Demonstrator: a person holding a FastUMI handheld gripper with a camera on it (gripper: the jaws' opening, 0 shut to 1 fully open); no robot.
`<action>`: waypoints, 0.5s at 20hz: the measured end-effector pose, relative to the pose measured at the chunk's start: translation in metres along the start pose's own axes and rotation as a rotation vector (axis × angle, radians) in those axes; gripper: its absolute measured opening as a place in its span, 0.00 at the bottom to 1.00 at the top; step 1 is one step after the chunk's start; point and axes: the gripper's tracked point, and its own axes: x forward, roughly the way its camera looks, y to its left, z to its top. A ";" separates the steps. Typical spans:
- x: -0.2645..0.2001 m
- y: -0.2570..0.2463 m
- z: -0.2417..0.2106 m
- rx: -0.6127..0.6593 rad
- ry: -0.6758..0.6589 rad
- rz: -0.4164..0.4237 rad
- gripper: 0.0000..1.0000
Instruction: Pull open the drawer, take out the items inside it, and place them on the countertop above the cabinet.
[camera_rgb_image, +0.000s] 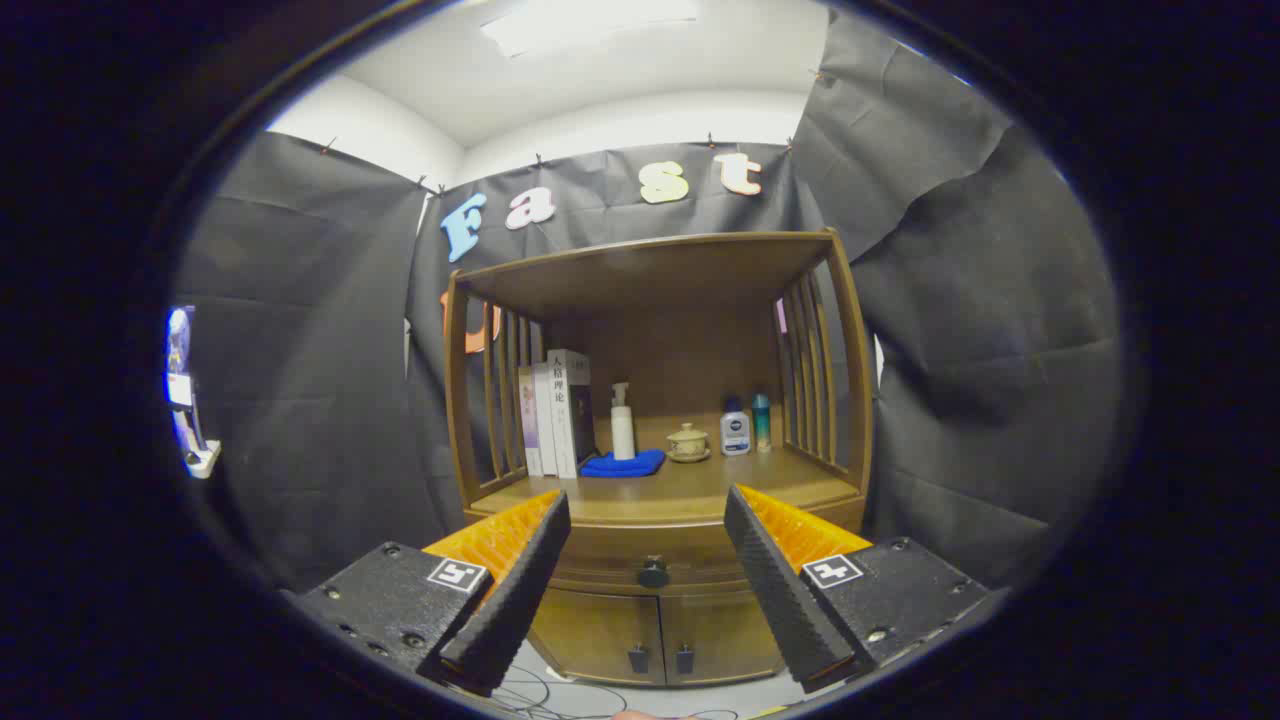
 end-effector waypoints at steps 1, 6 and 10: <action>0.002 0.001 -0.002 -0.002 0.002 -0.001 1.00; 0.004 -0.002 -0.007 0.011 0.012 -0.015 1.00; 0.009 -0.003 -0.013 0.010 0.019 -0.025 1.00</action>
